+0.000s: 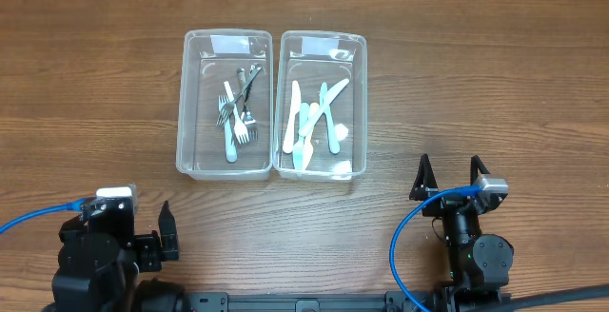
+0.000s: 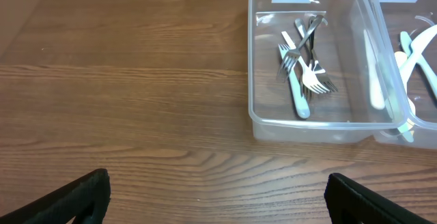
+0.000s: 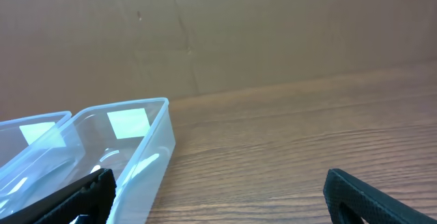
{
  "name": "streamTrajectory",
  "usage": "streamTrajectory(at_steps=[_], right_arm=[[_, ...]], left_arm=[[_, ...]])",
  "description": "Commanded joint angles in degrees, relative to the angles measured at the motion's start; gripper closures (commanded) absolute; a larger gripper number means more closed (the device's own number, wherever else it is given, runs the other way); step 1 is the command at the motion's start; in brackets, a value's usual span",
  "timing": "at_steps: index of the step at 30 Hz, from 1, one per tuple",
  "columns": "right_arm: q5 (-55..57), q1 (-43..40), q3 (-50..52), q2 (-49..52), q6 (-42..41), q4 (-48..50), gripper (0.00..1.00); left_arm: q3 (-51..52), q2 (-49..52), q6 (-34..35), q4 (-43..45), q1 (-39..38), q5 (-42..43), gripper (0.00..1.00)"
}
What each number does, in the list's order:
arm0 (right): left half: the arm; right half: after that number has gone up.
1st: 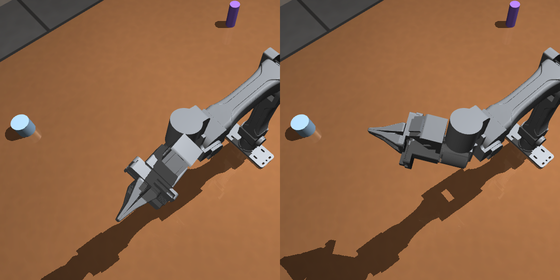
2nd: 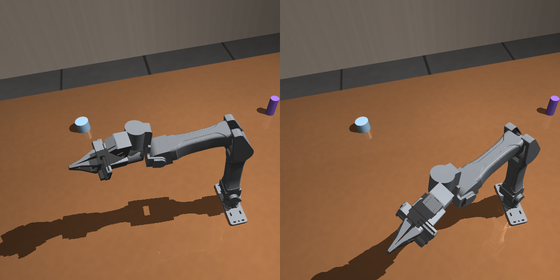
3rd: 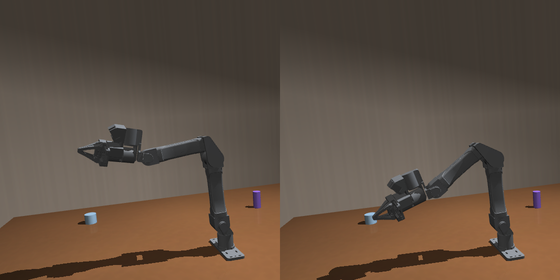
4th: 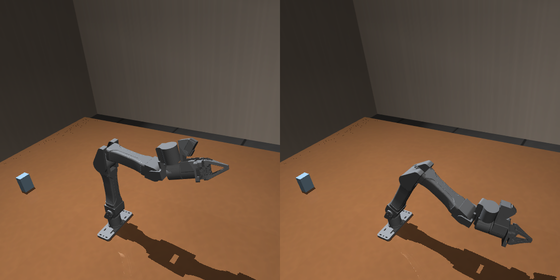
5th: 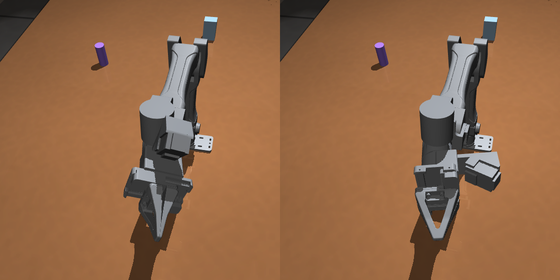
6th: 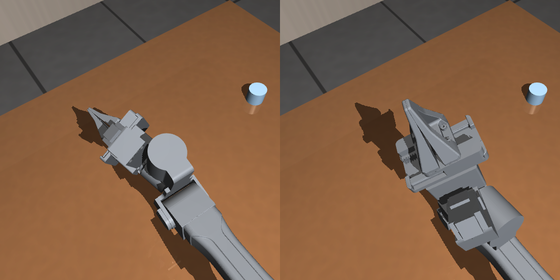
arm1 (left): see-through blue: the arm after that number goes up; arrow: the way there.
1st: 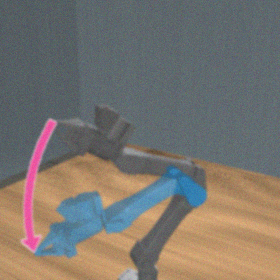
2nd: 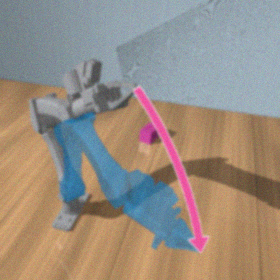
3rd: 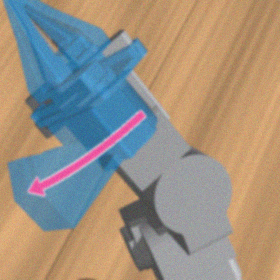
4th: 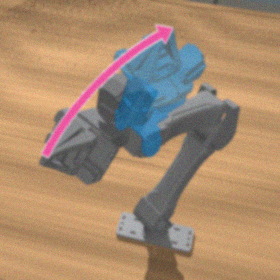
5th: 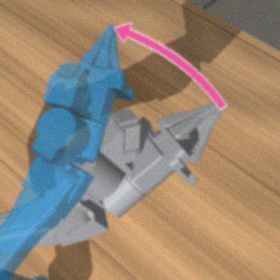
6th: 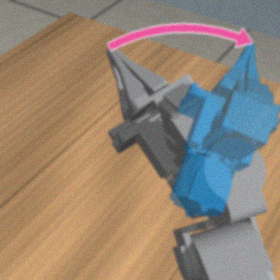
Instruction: Pack container
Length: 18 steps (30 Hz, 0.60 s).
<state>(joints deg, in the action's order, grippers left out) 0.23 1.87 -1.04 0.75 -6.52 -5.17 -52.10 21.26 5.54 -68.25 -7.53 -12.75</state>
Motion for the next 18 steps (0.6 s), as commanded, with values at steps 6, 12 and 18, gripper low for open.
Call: streamTrajectory(at_steps=[6, 12, 18], right_arm=[[-0.35, 0.04, 0.57, -0.37, 0.39, 0.33, 0.0], [-0.35, 0.04, 0.57, -0.37, 0.39, 0.33, 0.0], [-0.35, 0.04, 0.57, -0.37, 0.39, 0.33, 0.0]], left_arm=[[0.2, -0.33, -0.83, -0.04, -0.39, -0.94, 0.0], [0.2, -0.33, -0.83, -0.04, -0.39, -0.94, 0.0], [5.49, -3.48, -0.46, 6.75, 3.98, 5.92, 0.0]])
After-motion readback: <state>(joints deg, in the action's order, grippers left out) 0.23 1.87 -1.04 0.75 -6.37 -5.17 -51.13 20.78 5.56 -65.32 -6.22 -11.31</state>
